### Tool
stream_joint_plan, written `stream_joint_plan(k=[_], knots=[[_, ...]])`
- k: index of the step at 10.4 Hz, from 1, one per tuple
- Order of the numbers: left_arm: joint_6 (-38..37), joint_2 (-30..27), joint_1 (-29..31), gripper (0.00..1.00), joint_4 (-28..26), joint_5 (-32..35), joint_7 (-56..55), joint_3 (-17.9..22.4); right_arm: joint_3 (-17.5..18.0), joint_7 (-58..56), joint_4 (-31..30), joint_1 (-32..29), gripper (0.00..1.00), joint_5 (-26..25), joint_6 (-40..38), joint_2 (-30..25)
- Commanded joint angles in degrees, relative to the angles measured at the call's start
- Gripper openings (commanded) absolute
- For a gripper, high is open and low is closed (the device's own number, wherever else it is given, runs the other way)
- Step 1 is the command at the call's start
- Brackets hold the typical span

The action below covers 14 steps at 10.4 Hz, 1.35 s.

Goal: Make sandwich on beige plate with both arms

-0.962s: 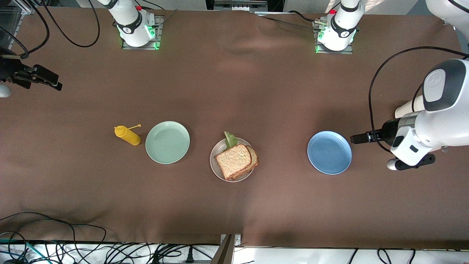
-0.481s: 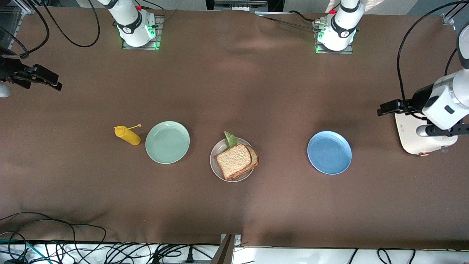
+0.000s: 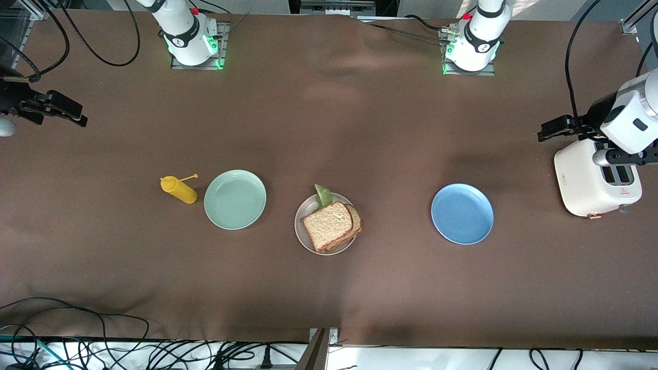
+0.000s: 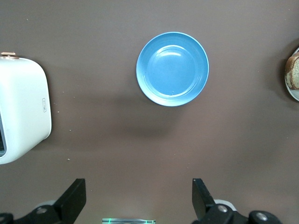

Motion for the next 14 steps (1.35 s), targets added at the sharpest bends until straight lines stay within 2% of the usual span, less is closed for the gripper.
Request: stream_joint_plan(k=[1, 6, 14], knots=[[-0.03, -0.51, 0.87, 1.00, -0.23, 1.59, 0.70, 0.23, 0.21, -0.07, 0.75, -0.01, 1.00, 0.60, -1.10, -0.21], [-1.70, -0.42, 1.67, 1.00, 2.22, 1.59, 1.13, 0.14, 0.04, -0.78, 0.75, -0.01, 1.00, 0.60, -1.10, -0.29], [-1.61, -0.69, 2.47, 1.00, 2.50, 1.59, 0.88, -0.74, 0.21, -0.51, 0.75, -0.10, 1.00, 0.60, -1.10, -0.29]])
